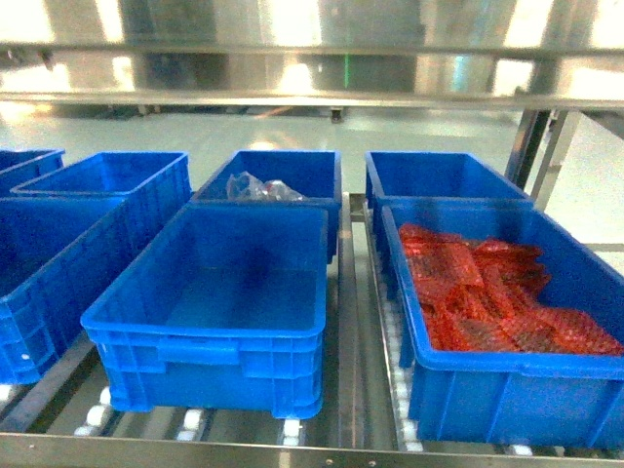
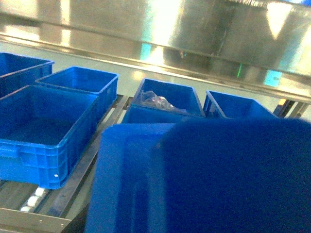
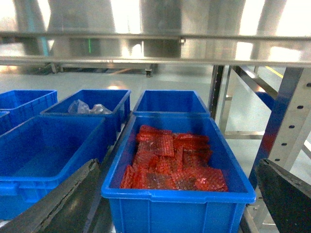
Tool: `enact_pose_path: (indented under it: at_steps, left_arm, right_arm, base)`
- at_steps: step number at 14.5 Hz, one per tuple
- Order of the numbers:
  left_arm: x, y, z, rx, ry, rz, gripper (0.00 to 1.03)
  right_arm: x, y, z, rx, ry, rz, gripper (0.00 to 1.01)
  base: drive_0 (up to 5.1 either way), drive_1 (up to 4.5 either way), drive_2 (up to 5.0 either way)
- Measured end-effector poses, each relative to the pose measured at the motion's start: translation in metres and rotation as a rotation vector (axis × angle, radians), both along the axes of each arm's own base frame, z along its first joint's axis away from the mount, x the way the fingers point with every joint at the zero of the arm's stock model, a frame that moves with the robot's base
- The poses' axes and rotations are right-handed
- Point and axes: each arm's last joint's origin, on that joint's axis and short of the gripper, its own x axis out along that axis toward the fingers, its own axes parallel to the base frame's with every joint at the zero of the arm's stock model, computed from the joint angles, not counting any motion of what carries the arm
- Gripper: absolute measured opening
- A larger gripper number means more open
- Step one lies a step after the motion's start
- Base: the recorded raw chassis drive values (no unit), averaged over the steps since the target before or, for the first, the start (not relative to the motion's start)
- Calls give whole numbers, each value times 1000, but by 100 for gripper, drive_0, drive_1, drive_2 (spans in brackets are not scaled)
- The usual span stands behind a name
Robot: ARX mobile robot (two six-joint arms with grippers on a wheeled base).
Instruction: Pick blue part to blue bin on bottom shelf
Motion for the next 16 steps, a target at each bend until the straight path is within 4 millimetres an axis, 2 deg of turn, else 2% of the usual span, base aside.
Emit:
enact_pose_path:
  at_steps: [13, 16]
  left_arm:
    - [0, 0, -1, 1, 2, 0, 43]
    - [0, 0, 0, 0, 0, 0, 43]
  right_arm:
    - [0, 0, 0, 0, 0, 0, 98]
    - [0, 0, 0, 0, 0, 0, 98]
  base:
    - [0, 0, 0]
    - [0, 319, -318]
